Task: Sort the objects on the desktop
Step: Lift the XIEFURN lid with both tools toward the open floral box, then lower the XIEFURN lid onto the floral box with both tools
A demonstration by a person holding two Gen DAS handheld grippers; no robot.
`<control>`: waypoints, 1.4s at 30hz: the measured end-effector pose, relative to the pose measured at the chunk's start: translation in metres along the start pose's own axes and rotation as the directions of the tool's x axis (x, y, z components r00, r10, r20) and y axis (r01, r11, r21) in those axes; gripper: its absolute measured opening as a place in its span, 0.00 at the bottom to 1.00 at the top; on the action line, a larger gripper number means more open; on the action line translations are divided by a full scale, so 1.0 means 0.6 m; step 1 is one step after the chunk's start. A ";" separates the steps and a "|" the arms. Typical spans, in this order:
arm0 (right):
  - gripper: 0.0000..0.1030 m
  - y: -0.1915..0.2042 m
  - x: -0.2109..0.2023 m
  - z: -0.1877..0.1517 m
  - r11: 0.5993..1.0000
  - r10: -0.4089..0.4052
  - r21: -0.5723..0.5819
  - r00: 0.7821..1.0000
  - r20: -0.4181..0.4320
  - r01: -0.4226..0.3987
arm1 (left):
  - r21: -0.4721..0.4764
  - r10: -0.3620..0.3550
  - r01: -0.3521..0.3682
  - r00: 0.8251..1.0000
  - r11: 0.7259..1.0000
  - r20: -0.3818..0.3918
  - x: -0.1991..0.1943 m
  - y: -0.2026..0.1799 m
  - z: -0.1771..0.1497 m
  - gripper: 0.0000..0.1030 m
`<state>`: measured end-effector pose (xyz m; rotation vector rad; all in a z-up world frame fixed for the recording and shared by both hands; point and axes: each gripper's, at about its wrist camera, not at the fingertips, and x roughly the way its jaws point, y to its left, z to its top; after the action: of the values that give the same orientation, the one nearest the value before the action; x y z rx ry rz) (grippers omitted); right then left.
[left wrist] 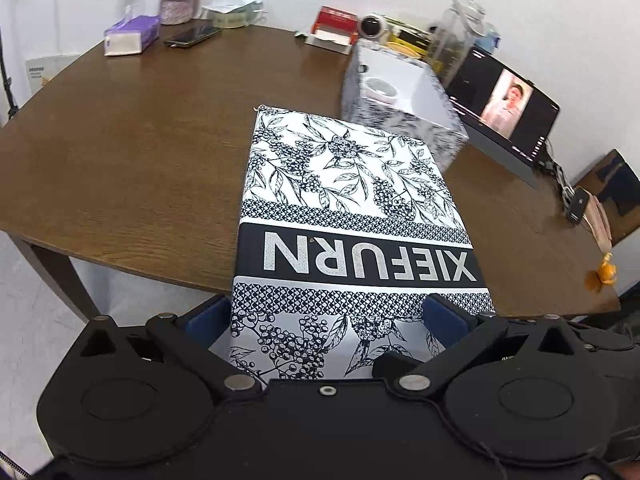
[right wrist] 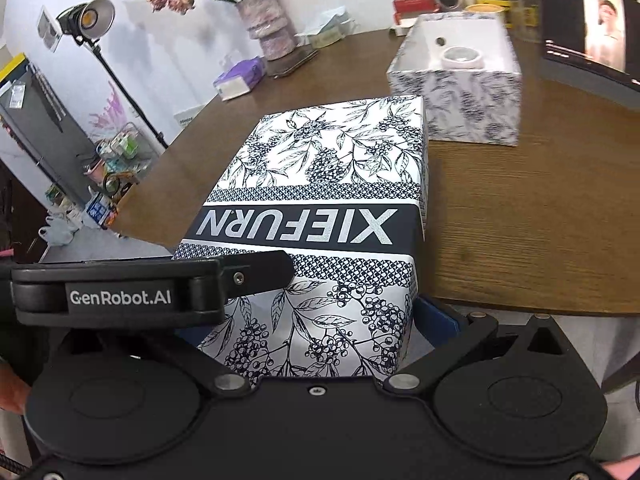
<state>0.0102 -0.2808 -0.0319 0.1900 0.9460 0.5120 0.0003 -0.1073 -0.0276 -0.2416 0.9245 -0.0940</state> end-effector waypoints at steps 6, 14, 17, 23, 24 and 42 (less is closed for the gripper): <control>1.00 -0.026 -0.040 -0.001 0.999 -0.029 0.032 0.998 0.053 0.027 | 0.052 -0.029 0.028 1.000 0.998 0.012 -0.006 -0.048 0.004 1.00; 1.00 -0.053 -0.078 0.021 0.997 -0.071 0.043 0.989 0.127 0.066 | 0.096 -0.074 0.069 0.996 0.993 0.051 -0.006 -0.099 0.027 1.00; 1.00 -0.062 -0.083 0.034 0.996 -0.085 0.044 0.985 0.150 0.079 | 0.106 -0.089 0.082 0.994 0.991 0.064 -0.003 -0.113 0.039 0.99; 1.00 -0.080 -0.079 0.070 0.994 -0.108 0.045 0.978 0.177 0.101 | 0.114 -0.113 0.102 0.990 0.988 0.088 0.013 -0.130 0.068 0.99; 1.00 -0.083 -0.076 0.077 0.993 -0.111 0.045 0.978 0.178 0.105 | 0.111 -0.114 0.104 0.989 0.988 0.090 0.019 -0.132 0.076 0.99; 1.00 -0.191 0.061 0.314 0.991 -0.126 0.056 0.976 0.178 0.118 | 0.114 -0.128 0.117 0.987 0.986 0.095 0.194 -0.145 0.310 0.99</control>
<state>0.2193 -0.3498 0.0077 0.2143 0.7863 0.3539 0.2211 -0.1823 0.0105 -0.2007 0.7993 -0.2432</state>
